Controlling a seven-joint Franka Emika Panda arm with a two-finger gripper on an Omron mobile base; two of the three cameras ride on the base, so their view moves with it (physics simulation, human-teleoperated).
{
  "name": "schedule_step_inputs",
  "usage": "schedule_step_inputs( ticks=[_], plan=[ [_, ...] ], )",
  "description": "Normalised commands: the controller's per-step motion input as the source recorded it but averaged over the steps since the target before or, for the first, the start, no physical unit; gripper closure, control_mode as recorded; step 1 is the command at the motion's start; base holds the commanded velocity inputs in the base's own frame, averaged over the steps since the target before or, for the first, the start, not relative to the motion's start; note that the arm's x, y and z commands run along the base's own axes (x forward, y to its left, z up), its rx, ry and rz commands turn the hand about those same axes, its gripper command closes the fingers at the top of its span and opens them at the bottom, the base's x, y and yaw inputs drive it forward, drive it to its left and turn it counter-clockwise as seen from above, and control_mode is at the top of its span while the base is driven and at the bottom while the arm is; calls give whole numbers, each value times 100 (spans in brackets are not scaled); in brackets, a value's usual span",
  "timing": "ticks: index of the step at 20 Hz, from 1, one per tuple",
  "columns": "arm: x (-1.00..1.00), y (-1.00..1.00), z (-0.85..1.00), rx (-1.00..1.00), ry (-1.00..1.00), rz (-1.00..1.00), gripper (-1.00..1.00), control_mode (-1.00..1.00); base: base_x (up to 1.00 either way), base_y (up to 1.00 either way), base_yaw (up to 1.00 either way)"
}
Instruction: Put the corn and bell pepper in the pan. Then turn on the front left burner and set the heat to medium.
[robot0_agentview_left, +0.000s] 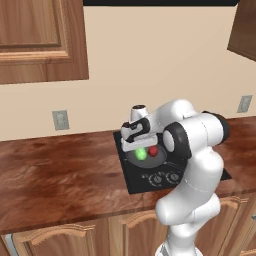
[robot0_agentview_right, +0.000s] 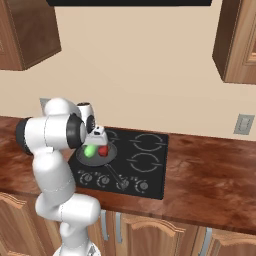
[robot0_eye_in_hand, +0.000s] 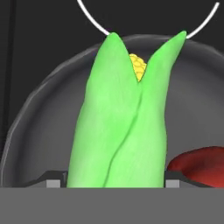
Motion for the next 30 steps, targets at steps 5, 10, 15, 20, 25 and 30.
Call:
schedule_step_inputs(
  ticks=[5,10,15,20,25,30],
  plan=[
    [6,0,0,0,0,0,-100,-100,0,0,0],
    [-2,0,0,0,0,0,-100,-100,0,0,0],
    [-17,2,22,0,-6,0,-100,-100,0,0,0],
    [-20,0,36,0,-6,-1,-100,-100,0,0,0],
    [-78,0,4,2,7,-1,-100,-100,0,0,0],
    [-61,-2,0,9,4,-1,-100,-100,0,0,0]
  ],
)
